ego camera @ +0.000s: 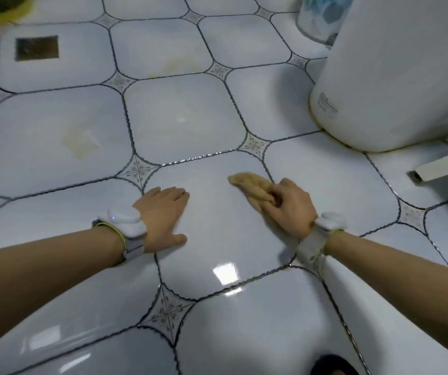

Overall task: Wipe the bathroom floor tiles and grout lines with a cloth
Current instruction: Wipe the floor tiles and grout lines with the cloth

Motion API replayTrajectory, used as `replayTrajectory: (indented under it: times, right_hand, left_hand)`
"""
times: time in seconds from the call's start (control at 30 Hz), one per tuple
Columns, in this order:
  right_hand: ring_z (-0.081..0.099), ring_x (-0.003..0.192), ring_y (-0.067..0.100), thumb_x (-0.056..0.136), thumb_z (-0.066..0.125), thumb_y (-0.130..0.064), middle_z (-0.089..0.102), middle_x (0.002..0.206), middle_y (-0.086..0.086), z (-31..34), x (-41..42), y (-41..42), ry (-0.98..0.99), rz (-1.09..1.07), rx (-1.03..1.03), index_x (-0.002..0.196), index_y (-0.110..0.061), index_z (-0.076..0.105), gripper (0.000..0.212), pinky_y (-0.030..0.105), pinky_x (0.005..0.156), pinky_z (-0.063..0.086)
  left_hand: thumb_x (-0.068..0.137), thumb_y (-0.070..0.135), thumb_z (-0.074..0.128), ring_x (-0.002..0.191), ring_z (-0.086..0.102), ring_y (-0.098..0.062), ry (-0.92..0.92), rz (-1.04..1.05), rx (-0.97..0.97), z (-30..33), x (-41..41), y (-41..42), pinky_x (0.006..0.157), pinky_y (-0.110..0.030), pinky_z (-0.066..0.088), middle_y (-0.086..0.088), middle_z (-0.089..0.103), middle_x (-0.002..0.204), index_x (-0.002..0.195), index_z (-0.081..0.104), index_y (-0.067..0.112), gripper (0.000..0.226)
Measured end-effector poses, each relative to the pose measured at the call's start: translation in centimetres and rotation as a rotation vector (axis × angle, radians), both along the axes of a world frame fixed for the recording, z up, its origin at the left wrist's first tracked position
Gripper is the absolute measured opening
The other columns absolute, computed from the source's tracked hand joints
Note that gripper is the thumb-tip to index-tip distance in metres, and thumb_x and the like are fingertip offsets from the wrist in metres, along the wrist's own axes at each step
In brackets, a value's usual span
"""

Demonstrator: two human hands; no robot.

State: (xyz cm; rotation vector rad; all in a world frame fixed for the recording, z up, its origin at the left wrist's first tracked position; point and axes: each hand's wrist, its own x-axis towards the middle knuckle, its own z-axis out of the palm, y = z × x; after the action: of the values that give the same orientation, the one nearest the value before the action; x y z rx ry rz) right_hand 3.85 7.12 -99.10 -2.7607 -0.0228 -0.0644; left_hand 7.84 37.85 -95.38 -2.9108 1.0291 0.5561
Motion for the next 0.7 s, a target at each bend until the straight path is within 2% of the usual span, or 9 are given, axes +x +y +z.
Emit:
replayTrajectory:
  times: [0.1, 0.17, 0.27, 0.4, 0.47, 0.5, 0.57, 0.63, 0.7]
  right_hand:
    - [0.057, 0.075, 0.034, 0.085, 0.059, -0.032, 0.051, 0.083, 0.007, -0.2, 5.0, 0.4, -0.014, -0.295, -0.011, 0.085, -0.017, 0.064, 0.016, 0.031, 0.063, 0.034]
    - [0.056, 0.075, 0.033, 0.086, 0.059, -0.030, 0.049, 0.084, 0.005, -0.4, 4.5, 3.4, -0.031, -0.233, 0.010, 0.095, -0.019, 0.065, 0.016, 0.033, 0.065, 0.040]
    - [0.051, 0.074, 0.022, 0.086, 0.060, -0.028, 0.046, 0.086, -0.001, -0.6, -0.9, 10.1, -0.051, 0.143, 0.108, 0.103, -0.024, 0.065, 0.018, 0.039, 0.066, 0.047]
    - [0.049, 0.091, 0.022, 0.094, 0.051, -0.031, 0.045, 0.113, -0.002, -0.3, -9.9, 14.7, 0.190, 0.865, 0.103, 0.122, -0.027, 0.055, 0.029, 0.044, 0.066, 0.050]
    - [0.052, 0.100, 0.026, 0.098, 0.047, -0.033, 0.045, 0.124, 0.000, 0.2, -11.0, 14.1, 0.276, 1.070, 0.109, 0.124, -0.026, 0.054, 0.028, 0.045, 0.070, 0.052]
    - [0.053, 0.100, 0.028, 0.098, 0.049, -0.031, 0.048, 0.123, 0.004, 0.4, -10.2, 13.6, 0.275, 1.111, 0.117, 0.122, -0.024, 0.056, 0.027, 0.044, 0.072, 0.052]
    - [0.056, 0.094, 0.028, 0.095, 0.053, -0.030, 0.055, 0.110, 0.008, 0.6, -6.6, 12.8, 0.192, 1.027, 0.091, 0.115, -0.019, 0.062, 0.025, 0.041, 0.076, 0.050]
    - [0.058, 0.088, 0.029, 0.091, 0.049, -0.035, 0.056, 0.097, 0.006, 1.0, -0.9, 12.2, 0.068, 0.694, 0.060, 0.104, -0.022, 0.064, 0.024, 0.038, 0.075, 0.046]
    - [0.059, 0.086, 0.032, 0.089, 0.053, -0.033, 0.054, 0.092, 0.007, 1.3, 4.5, 11.4, 0.036, 0.276, 0.031, 0.098, -0.024, 0.062, 0.016, 0.032, 0.070, 0.040]
  left_hand:
    - [0.079, 0.060, 0.055, 0.135, 0.032, -0.019, 0.008, 0.017, 0.041, 0.3, -0.6, 2.6, 0.113, -0.031, 0.023, 0.000, 0.027, 0.152, 0.145, 0.025, 0.016, 0.085]
    - [0.081, 0.059, 0.054, 0.140, 0.025, -0.019, 0.035, 0.051, 0.096, 0.4, -1.3, 4.8, 0.116, -0.031, 0.018, -0.001, 0.019, 0.157, 0.148, 0.018, 0.015, 0.089]
    - [0.085, 0.058, 0.049, 0.146, 0.013, -0.018, 0.072, 0.074, 0.180, 0.5, -2.0, 8.2, 0.120, -0.033, 0.011, -0.001, 0.005, 0.160, 0.152, 0.003, 0.015, 0.092]
    - [0.085, 0.057, 0.051, 0.145, 0.017, -0.020, 0.055, 0.108, 0.172, 0.5, -2.0, 10.9, 0.118, -0.031, 0.018, -0.002, 0.006, 0.160, 0.151, 0.006, 0.015, 0.091]
    - [0.083, 0.061, 0.051, 0.145, 0.018, -0.020, 0.070, 0.112, 0.177, 0.7, -1.9, 11.2, 0.117, -0.031, 0.021, -0.002, 0.006, 0.160, 0.151, 0.006, 0.014, 0.094]
    - [0.082, 0.062, 0.052, 0.145, 0.017, -0.020, 0.077, 0.112, 0.183, 0.7, -1.9, 11.3, 0.117, -0.032, 0.022, -0.002, 0.005, 0.161, 0.152, 0.004, 0.014, 0.097]
    - [0.080, 0.063, 0.054, 0.146, 0.016, -0.019, 0.075, 0.106, 0.196, 0.4, -1.6, 11.1, 0.116, -0.033, 0.025, -0.002, 0.004, 0.161, 0.152, 0.003, 0.013, 0.101]
    - [0.079, 0.060, 0.057, 0.145, 0.017, -0.019, 0.083, 0.098, 0.212, 0.1, -1.3, 10.9, 0.115, -0.034, 0.028, -0.001, 0.004, 0.161, 0.152, 0.001, 0.014, 0.102]
    - [0.080, 0.057, 0.059, 0.146, 0.016, -0.020, 0.102, 0.088, 0.237, -0.3, -1.1, 10.8, 0.114, -0.035, 0.029, -0.001, 0.001, 0.161, 0.152, -0.001, 0.015, 0.103]
